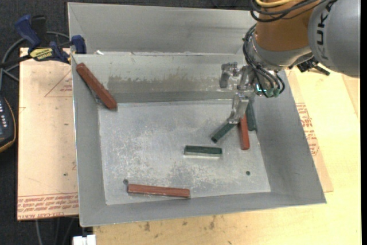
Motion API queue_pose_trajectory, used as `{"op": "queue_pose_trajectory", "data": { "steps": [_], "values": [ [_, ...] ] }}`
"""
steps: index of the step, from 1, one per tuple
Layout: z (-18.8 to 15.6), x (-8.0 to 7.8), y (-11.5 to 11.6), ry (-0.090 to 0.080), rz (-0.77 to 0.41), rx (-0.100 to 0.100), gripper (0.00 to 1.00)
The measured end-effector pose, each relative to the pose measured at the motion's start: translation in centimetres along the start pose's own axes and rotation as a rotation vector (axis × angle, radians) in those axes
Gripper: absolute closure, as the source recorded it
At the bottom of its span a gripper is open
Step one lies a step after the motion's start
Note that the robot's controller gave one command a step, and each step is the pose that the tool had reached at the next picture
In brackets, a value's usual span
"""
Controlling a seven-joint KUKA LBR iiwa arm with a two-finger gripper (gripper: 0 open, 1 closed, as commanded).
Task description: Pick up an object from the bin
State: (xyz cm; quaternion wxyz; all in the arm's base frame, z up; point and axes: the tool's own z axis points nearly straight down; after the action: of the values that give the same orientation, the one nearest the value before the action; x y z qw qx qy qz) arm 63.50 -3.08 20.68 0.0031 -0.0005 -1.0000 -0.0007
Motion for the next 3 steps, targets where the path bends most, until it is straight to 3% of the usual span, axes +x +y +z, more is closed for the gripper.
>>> {"op": "queue_pose_trajectory", "data": {
  "steps": [1, 2, 3],
  "values": [
    [13.34, 4.07, -1.00, 0.000, -0.270, 0.000, 0.00],
    [12.94, 3.82, -0.99, -0.008, -0.270, 0.001, 1.00],
    [12.95, 3.82, -0.99, -0.008, -0.270, 0.001, 0.00]
  ]
}}
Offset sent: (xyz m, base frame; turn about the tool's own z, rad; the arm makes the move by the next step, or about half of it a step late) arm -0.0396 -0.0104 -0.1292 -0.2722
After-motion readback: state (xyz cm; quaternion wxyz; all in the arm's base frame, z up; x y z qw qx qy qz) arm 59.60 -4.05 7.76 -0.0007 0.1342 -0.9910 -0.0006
